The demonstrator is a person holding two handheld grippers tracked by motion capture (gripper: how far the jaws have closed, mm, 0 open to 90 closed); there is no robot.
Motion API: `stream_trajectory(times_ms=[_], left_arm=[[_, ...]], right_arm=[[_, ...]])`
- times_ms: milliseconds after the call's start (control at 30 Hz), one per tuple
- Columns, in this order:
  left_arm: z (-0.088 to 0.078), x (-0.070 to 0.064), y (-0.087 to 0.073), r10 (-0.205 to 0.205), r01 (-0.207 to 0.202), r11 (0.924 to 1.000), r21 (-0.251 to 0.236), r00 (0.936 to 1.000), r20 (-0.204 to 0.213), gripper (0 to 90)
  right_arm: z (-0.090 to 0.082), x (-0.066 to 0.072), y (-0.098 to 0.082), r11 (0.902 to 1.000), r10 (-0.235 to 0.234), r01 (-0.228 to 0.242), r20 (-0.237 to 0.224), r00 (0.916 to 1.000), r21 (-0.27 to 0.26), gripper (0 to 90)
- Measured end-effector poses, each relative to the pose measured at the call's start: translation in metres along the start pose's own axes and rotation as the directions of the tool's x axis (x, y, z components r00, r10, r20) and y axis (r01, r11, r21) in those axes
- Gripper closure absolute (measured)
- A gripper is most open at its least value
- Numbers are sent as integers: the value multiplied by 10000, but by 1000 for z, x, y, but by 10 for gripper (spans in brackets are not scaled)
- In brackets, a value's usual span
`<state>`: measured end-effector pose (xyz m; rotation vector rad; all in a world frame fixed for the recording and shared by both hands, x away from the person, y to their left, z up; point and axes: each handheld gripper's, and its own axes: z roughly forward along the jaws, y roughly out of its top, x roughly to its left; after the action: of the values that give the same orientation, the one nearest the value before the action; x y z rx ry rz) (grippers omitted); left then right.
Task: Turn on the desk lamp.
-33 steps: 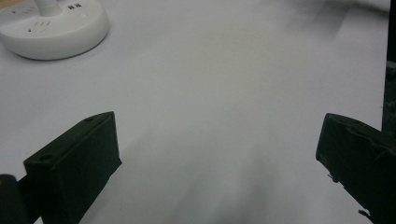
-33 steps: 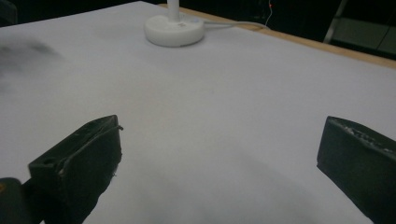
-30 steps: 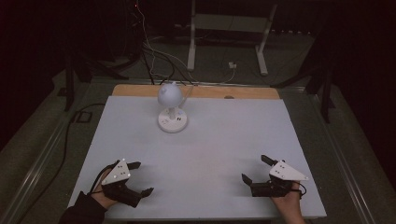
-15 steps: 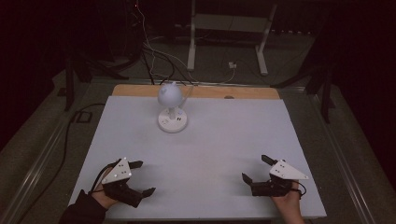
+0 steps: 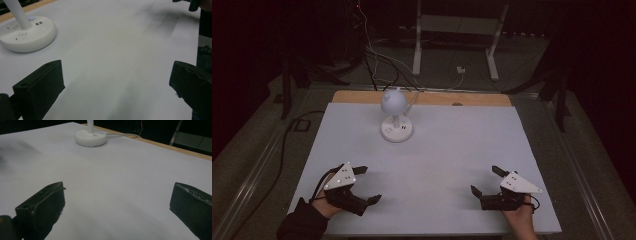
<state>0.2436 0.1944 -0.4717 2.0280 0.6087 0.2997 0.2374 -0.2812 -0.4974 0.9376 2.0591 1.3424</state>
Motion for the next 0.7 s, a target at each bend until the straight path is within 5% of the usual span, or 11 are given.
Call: stream_trajectory(times_ms=[700], left_arm=[[20,8,35,-110,112,9999,-127,9999,97,1]], right_arm=[[-2,0,0,10000,-21,21,17,10000,-97,0]])
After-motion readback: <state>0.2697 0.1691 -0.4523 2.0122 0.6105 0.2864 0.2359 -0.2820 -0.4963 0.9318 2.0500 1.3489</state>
